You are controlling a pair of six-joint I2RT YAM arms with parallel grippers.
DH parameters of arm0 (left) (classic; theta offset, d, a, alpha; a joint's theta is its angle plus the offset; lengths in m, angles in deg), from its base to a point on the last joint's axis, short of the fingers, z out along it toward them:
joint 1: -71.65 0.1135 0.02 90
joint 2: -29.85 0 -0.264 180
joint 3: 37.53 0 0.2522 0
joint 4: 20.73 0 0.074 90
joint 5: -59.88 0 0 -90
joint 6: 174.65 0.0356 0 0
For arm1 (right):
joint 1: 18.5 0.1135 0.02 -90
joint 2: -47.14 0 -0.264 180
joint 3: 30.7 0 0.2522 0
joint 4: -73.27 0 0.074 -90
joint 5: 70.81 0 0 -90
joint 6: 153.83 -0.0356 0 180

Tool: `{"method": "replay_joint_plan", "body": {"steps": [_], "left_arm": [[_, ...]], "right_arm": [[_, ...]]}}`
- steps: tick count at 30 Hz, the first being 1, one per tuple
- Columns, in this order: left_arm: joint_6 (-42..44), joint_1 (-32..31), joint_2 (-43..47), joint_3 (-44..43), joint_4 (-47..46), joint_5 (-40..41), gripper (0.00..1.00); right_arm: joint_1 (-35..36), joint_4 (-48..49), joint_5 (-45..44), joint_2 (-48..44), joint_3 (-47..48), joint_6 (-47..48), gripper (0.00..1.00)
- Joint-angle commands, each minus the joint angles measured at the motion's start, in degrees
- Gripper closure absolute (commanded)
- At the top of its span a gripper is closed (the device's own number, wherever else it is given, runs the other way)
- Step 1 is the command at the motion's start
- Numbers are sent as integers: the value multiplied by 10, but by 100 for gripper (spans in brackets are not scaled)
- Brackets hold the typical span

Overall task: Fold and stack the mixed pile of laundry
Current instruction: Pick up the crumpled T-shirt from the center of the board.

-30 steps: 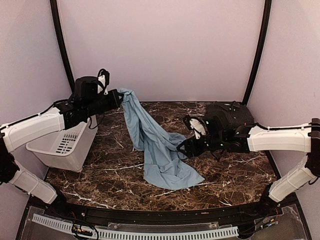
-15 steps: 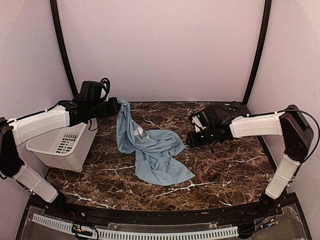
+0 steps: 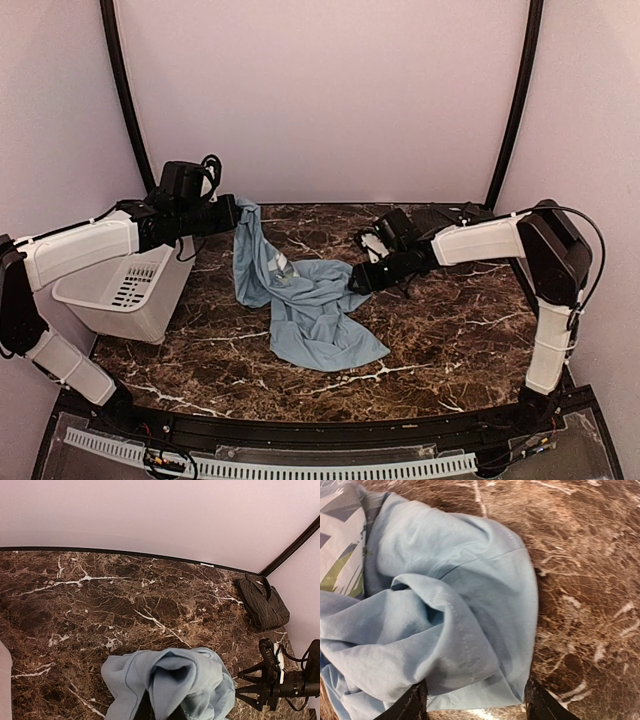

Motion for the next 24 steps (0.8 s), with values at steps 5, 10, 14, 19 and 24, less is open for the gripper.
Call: {"method": "replay_joint_plan", "body": {"steps": [5,10,14,19,24], "left_arm": [[12,4,14,-21,0,1,100],[16,5,16,-22,2,-1,100],[34,8,25,-37,30,9,100],[83,11,27,-96,89,28,100],[144,13,24,-177,133,44,100]], "right_arm": [[-5,61,111,51,29,2,36],[-19,78,136,43,35,-5,69],[-27,50,108,-41,22,14,100],[-61,4,49,-182,25,42,100],[-106,-31,25,-282,63,62,100]]}}
